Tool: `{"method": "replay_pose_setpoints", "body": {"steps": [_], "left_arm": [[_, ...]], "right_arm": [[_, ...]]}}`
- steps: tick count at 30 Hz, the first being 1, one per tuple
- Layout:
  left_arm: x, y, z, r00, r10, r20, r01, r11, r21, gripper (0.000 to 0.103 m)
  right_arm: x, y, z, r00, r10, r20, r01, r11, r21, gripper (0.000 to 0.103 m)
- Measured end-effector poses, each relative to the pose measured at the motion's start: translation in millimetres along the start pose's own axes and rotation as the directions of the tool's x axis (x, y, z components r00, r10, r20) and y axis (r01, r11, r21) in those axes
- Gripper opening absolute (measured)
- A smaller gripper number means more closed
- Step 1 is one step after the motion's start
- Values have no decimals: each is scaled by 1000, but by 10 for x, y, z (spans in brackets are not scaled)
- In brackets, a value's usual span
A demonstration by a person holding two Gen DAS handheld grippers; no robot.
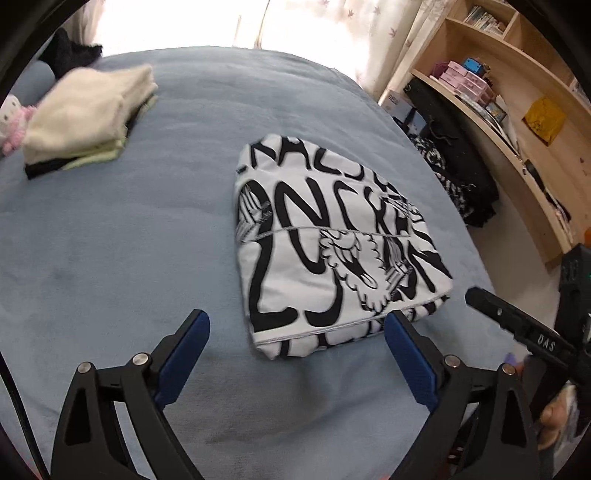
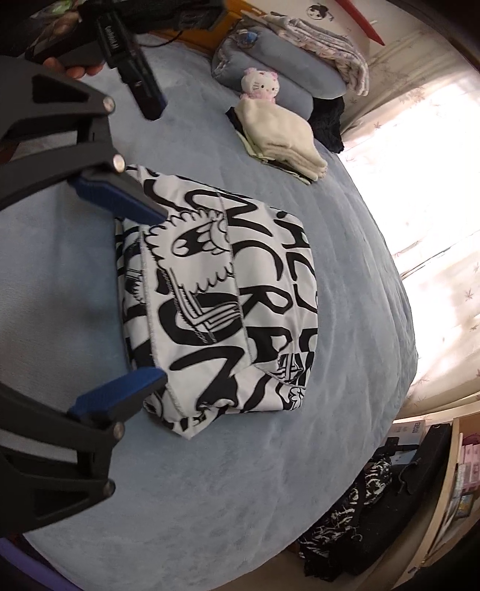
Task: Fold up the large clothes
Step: 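Slide both grippers under the bundle edge and grasp it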
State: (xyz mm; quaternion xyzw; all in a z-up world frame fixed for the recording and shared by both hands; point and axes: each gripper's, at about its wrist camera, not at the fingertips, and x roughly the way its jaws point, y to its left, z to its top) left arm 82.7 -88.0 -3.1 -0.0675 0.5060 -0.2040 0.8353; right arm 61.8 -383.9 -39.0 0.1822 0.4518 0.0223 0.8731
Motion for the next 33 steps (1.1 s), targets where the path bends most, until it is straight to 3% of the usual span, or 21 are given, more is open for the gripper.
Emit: {"method": "replay_pose_setpoints", "body": {"steps": [9,21,26,33], "left_arm": [[459,79,201,991,-65,-115,58,996,-61,95],[1314,341,345,970,-103,-219,70,985,-155,95],[1595,415,339,954,-183,-239,134,969,-207,99],[1804,339,384,954,-201,-222,169,973,-158,103]], "right_arm": [[199,-318,337,998,3,-56,-2,1000,24,83],[1001,-1020,514,980,64,-187,-50,996,77,83],[1344,-1246,540,959,158,-236,-129,983,134,83],[1647,-1329,606,895,361,-260,-321,929,185,84]]}}
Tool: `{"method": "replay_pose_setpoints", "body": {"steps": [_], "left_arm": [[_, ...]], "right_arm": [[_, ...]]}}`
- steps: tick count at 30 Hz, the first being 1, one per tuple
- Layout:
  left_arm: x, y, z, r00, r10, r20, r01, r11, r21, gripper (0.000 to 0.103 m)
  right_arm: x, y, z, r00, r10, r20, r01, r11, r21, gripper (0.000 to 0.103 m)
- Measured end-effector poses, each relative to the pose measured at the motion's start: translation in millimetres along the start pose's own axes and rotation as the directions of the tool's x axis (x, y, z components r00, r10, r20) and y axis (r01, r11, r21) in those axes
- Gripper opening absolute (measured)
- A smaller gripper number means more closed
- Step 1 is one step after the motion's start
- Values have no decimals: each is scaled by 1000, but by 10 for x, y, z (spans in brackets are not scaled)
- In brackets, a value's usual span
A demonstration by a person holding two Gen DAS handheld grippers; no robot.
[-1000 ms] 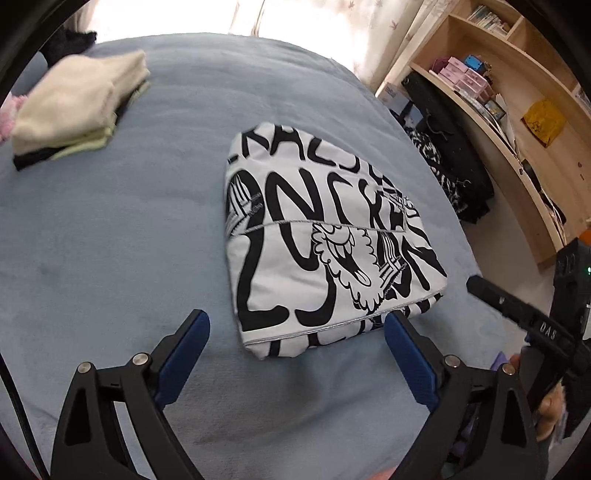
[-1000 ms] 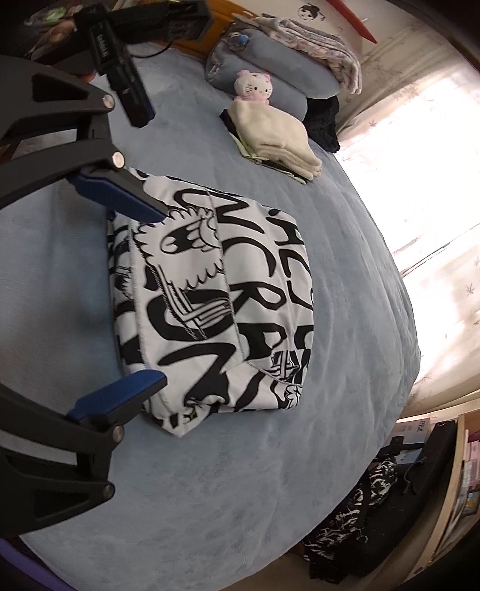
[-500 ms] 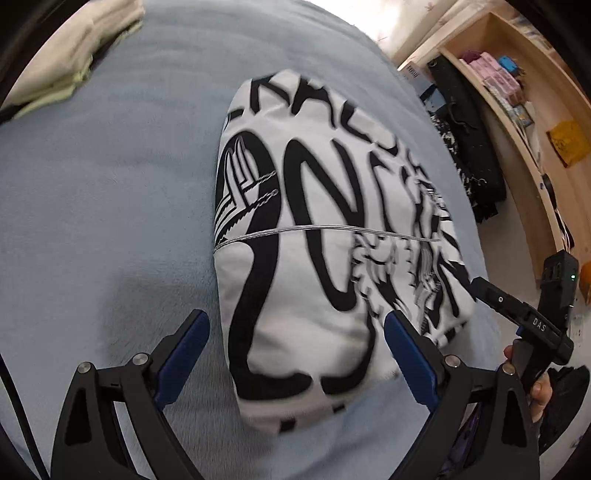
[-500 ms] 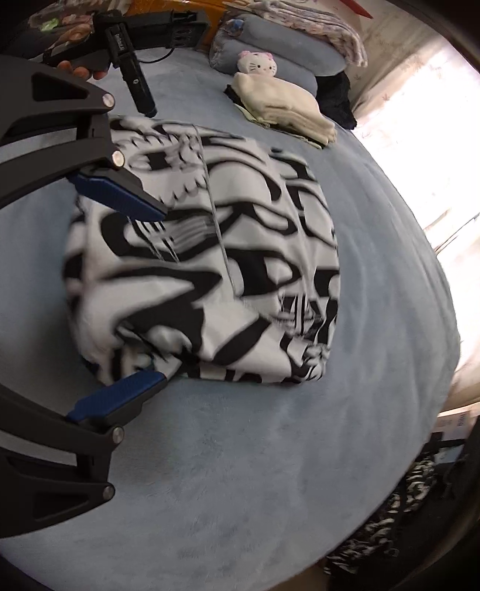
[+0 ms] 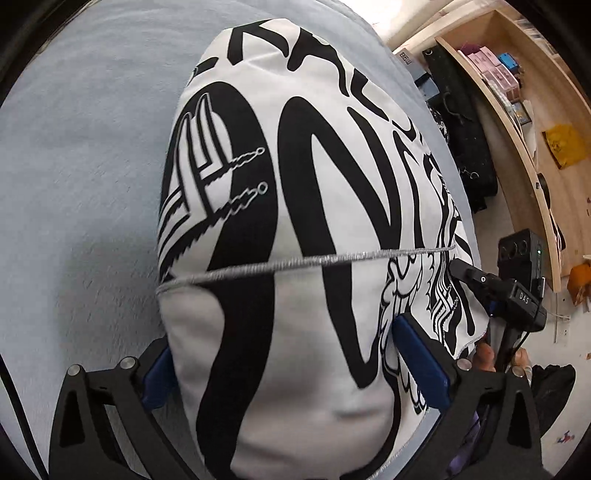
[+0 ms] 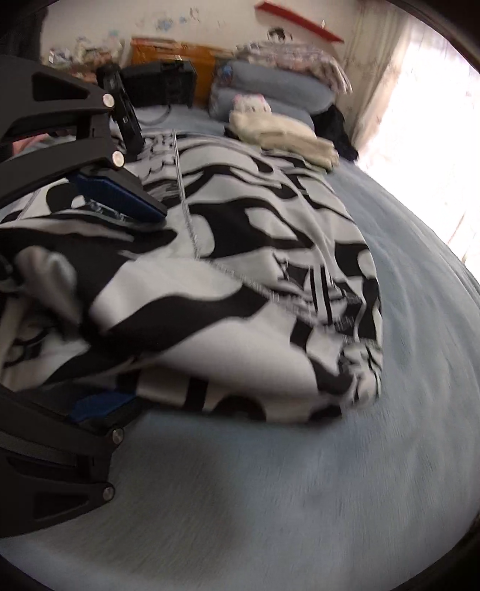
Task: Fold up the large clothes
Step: 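Slide both grippers under the bundle edge and grasp it, then lift the jacket bundle with both grippers and carry it toward the cream clothes stack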
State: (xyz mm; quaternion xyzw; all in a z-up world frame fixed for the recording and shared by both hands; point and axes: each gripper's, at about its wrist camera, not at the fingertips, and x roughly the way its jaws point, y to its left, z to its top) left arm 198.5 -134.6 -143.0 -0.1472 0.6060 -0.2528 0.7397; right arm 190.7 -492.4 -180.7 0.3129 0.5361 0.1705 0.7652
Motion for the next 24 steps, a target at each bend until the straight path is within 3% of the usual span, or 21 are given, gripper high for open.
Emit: {"method": "replay_pose_setpoints", "body": {"steps": [6,11,18,21,24], "left_arm": [[93,48,88,999,-45,-10,45,999,9,103],[128,104,147,999,-48,-19,48,999,1,103],[153,-77,185,1000,-6,1,6,1000,2,102],[91,-172,164,999,22,26,-23,999,26,92],[-35,-295,125,996,54,65,-59,996,71,74]], "right_arm": [[163,-87,115,991,135,-26,-134,991,24,83],[245,-36,135,988,144,-56,-144,990,-5,79],[223,87,91,992,116,-43,-116,993,-11,50],[160,205,47,996,85,-14,-85,996,-20,41],[78,394,-7,998,56,22,-55,997,-46,34]]}}
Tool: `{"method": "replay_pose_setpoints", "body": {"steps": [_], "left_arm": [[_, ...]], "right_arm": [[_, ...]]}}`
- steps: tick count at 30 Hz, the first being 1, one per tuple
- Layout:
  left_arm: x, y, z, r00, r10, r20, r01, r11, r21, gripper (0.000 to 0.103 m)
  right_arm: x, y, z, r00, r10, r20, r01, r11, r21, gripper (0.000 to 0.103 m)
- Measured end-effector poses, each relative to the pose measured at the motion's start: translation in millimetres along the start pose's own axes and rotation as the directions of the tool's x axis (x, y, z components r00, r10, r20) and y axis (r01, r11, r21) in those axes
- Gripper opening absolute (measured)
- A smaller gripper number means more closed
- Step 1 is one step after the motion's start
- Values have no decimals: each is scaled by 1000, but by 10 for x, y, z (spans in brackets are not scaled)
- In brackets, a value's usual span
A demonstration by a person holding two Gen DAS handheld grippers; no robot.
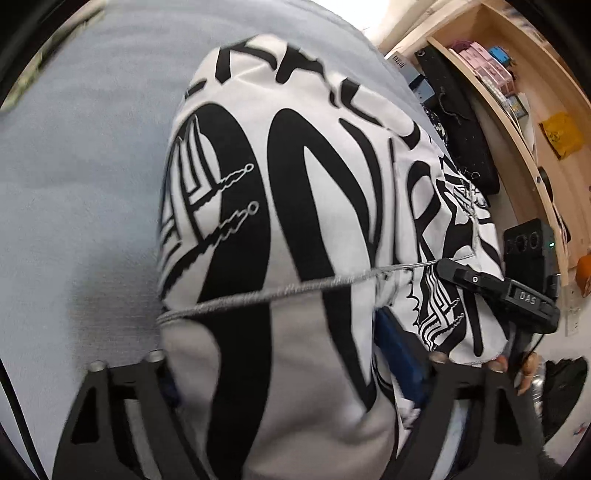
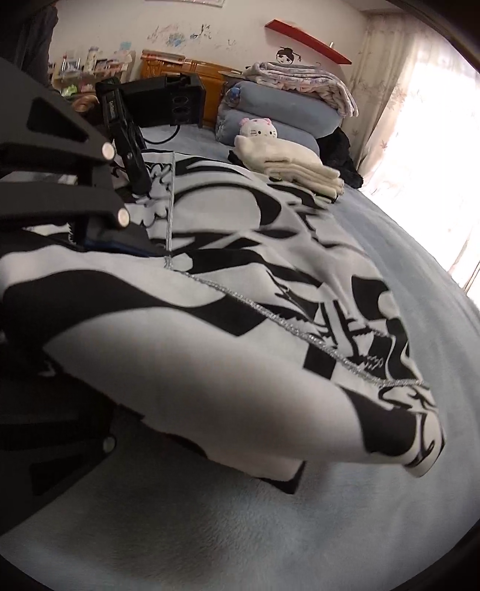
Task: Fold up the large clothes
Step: 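Lift the jacket bundle with both grippers and carry it toward the cream clothes stack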
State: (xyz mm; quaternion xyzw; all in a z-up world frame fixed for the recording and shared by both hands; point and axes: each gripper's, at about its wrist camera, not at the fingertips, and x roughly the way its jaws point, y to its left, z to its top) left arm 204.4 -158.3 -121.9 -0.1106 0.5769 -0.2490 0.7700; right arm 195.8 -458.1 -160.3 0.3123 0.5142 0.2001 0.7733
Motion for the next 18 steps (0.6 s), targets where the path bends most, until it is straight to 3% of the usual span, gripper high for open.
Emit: {"method": "replay_pose_setpoints", "body": {"steps": [2,5,18], "left_arm": [[-103,-77,3,1000,14,25,-14,999,30,58],[-229,-165,-8,998,42,46,-45,997,60,50],[-1085,-122,-225,991,82,109,-89,994,57,47]], "right_arm": [[-53,149,-31,1000,-8,19,8,1000,-19,30],[-109,375,-88,999,-35,37,36,998,-45,27],[-150,1377,-464,997,-66,49,72,989,-126,26]]}}
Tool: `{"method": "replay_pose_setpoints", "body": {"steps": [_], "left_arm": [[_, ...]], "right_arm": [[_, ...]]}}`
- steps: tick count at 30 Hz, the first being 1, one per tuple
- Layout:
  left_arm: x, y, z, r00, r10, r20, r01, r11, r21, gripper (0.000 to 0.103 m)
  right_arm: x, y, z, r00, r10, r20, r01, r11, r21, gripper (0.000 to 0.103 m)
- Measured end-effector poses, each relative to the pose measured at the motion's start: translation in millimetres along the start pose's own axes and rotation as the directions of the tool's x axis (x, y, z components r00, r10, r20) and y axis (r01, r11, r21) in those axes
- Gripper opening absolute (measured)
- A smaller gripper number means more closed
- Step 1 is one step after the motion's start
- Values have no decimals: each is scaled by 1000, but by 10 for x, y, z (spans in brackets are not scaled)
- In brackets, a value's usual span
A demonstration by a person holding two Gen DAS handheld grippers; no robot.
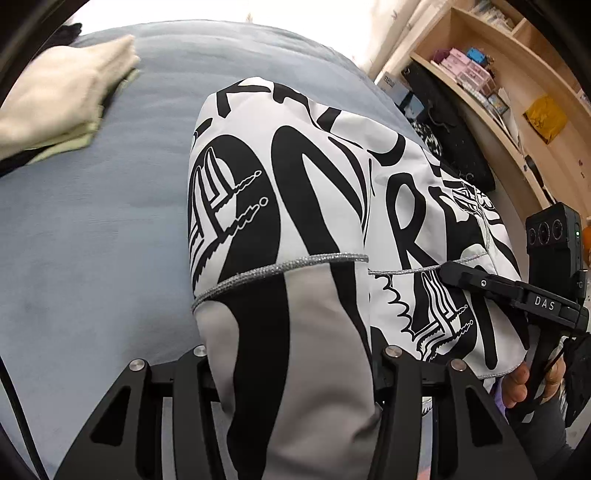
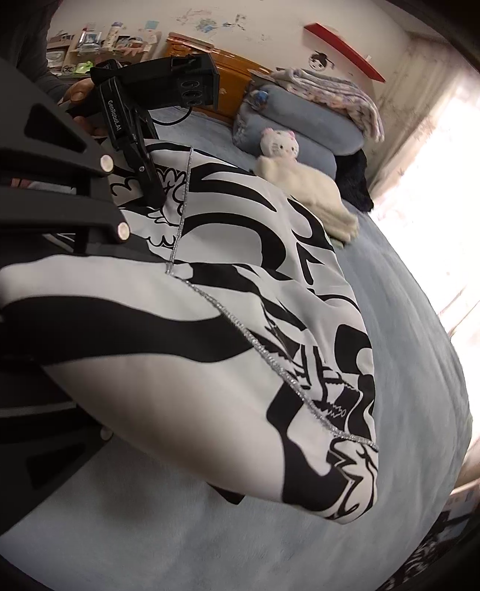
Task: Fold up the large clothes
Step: 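Lift the jacket bundle with both grippers and carry it toward the cream clothes stack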
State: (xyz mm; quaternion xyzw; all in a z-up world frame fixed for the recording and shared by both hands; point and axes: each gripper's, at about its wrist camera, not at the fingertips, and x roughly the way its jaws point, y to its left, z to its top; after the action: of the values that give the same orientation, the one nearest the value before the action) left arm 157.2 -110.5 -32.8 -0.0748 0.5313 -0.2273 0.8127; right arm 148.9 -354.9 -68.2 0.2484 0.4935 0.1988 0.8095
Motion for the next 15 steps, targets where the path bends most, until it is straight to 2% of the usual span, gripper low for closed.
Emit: {"method": "replay_pose_setpoints", "body": {"steps": [3,9,15], "left_arm": [[-337,186,-58,1000,7,28,-6,1000,-16,47],[-1121,673,44,994,51,94,-47,998,-46,47],[-1816,1330,497,980,133,150,-127,991,-49,47]], "right_arm": [[18,377,-7,1000,18,4,-18,999,-39,26],[219,1242,124,997,81,16,-79,989,-124,26],[720,2151,576,987,161,19,-154,969,-194,26]]}}
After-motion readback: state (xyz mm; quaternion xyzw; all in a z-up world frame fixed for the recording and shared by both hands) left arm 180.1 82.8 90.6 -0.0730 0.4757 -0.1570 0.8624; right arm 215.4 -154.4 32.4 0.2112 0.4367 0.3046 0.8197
